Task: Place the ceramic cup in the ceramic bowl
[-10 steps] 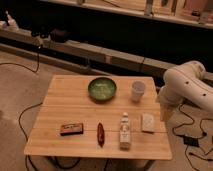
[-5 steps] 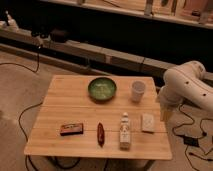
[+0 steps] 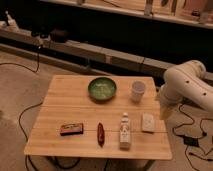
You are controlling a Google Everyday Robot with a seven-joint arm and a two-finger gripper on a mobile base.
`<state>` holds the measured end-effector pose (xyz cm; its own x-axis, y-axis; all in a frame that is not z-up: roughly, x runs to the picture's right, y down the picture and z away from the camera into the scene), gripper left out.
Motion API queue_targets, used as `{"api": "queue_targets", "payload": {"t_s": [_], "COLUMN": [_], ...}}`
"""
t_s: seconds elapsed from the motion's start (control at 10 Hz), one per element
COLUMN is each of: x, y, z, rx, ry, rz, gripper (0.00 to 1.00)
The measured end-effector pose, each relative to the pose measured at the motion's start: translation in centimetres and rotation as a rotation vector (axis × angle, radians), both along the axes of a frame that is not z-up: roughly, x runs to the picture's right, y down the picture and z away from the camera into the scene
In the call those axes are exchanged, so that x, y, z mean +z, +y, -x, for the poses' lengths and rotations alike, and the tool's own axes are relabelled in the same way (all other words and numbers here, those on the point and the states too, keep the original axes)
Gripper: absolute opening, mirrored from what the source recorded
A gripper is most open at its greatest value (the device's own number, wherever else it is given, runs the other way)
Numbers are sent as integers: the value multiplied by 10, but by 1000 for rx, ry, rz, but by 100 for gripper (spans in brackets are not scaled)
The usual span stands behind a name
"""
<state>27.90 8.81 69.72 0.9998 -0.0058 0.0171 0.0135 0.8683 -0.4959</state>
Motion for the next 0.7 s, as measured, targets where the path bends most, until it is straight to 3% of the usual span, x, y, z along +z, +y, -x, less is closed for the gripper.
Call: {"api": "queue_targets", "payload": {"t_s": [0.3,0.7], "x": [30,69], "y": [-33,-55], "z": [12,5], "rx": [-73,-119], "ry": [-112,-149], "rz": [-66,-116], "gripper": [65,65]}}
